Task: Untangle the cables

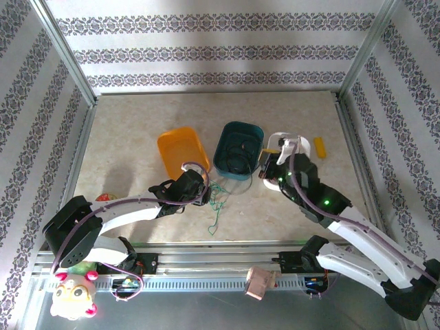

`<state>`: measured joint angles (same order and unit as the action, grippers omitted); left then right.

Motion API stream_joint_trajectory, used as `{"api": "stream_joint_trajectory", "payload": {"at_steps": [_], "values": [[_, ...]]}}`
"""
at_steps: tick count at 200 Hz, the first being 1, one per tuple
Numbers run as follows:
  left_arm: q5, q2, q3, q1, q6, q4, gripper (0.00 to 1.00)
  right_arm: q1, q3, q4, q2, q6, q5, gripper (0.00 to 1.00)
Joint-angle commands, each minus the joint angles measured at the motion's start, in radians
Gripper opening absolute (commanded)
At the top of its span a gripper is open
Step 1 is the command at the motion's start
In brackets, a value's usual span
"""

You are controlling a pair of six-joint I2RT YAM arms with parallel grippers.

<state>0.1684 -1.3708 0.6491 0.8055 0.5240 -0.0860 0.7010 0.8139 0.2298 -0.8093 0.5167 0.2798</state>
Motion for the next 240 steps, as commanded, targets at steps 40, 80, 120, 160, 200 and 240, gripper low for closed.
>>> {"api": "stream_joint_trajectory", "payload": {"at_steps": [40,80,120,160,200,240], "values": [[0.015,0.009,-0.013,0.012,0.014,0.015,0.70,-0.241,0.179,-0.157,-0.224,-0.087,-0.236,0.06],[0.024,0.016,-0.016,0.012,0.024,0.010,0.71,-0.342,0.230,-0.215,-0.510,-0.058,-0.381,0.07],[0.029,0.017,-0.014,0.013,0.019,0.004,0.72,-0.325,0.215,-0.221,-0.725,-0.047,-0.380,0.08],[0.027,0.037,-0.005,0.012,0.036,-0.003,0.72,-0.284,0.207,-0.120,-0.741,-0.032,-0.308,0.55],[-0.011,0.049,0.007,0.012,0.000,-0.029,0.73,-0.271,0.083,-0.107,-0.550,-0.005,-0.267,0.58],[-0.194,0.054,0.009,0.028,-0.094,-0.075,0.74,-0.200,-0.040,-0.047,-0.357,0.010,-0.246,0.58]]}}
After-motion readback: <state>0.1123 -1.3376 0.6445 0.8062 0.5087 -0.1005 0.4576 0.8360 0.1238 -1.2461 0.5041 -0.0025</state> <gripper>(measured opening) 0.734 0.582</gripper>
